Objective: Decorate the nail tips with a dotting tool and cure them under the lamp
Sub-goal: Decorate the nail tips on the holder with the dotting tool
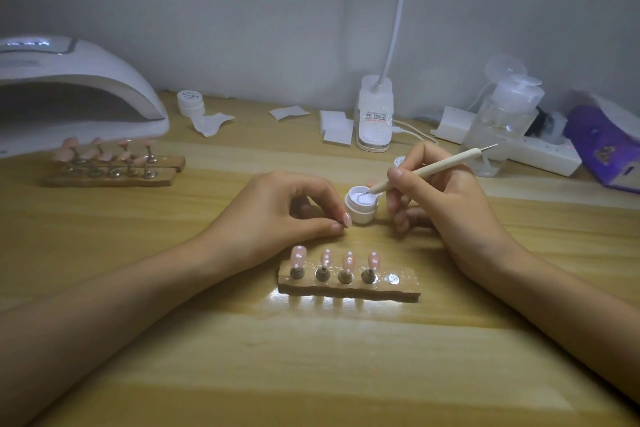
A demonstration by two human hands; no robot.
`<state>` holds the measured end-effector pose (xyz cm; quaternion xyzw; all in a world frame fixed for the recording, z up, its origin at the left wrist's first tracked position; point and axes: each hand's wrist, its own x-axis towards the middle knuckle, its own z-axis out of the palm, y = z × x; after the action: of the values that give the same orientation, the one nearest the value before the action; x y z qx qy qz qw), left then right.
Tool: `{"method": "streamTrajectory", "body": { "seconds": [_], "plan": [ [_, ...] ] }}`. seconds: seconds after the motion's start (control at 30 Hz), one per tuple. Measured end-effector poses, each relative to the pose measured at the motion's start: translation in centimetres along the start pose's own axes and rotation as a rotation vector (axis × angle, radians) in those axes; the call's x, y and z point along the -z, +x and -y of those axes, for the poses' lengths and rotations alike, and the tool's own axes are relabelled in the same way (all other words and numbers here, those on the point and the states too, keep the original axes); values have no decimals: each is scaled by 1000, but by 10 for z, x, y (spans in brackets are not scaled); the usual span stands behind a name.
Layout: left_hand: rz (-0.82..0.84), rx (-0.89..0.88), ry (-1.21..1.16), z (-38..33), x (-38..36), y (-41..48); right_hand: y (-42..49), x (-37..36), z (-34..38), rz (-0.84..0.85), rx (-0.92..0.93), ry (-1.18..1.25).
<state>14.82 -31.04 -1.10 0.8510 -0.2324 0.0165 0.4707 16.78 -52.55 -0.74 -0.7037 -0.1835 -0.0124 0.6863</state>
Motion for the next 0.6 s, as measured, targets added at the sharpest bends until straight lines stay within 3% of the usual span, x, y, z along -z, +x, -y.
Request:
{"method": "streamTrajectory", "body": {
  "seconds": [0.3, 0.6],
  "plan": [
    [23, -6, 8, 1, 0, -1, -2, 2, 1, -46, 132, 11],
    [20, -10, 0, 1, 0, 0, -1, 3, 0, -55, 137, 48]
  ]
}}
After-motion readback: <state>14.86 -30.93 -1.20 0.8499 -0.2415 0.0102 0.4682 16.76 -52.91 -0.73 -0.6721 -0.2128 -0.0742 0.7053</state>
